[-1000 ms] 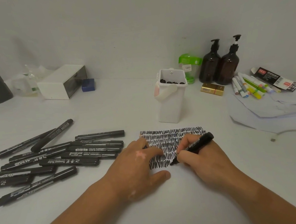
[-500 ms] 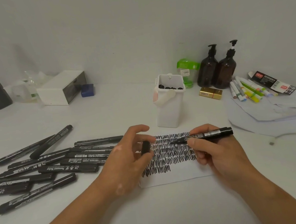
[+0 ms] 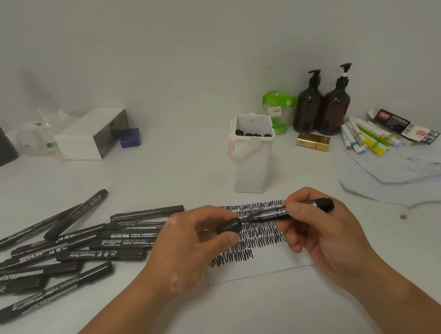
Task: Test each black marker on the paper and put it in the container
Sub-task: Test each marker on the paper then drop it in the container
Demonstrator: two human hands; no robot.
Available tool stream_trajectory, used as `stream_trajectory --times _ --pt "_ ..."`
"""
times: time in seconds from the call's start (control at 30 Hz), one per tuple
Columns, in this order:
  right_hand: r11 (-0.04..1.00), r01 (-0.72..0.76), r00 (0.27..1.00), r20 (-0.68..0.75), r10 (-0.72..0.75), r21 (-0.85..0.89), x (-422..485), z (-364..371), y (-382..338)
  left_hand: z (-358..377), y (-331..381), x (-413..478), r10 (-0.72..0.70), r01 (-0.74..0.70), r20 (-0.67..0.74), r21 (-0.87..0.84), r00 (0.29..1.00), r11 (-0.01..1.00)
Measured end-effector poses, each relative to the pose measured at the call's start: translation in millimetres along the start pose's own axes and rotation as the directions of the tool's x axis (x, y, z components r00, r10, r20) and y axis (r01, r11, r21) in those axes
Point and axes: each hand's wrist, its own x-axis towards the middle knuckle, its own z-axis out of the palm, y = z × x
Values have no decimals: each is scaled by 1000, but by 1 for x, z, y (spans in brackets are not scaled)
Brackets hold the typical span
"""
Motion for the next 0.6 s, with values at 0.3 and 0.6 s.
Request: stream_trajectory --times 0.3,0.6 --pt "981 7 997 74 8 -196 -4 5 -1 1 5 -4 125 -92 121 -245 985 965" --pt "960 36 999 24 -30 -277 -8 23 8 13 6 -4 14 9 70 -315 997 949"
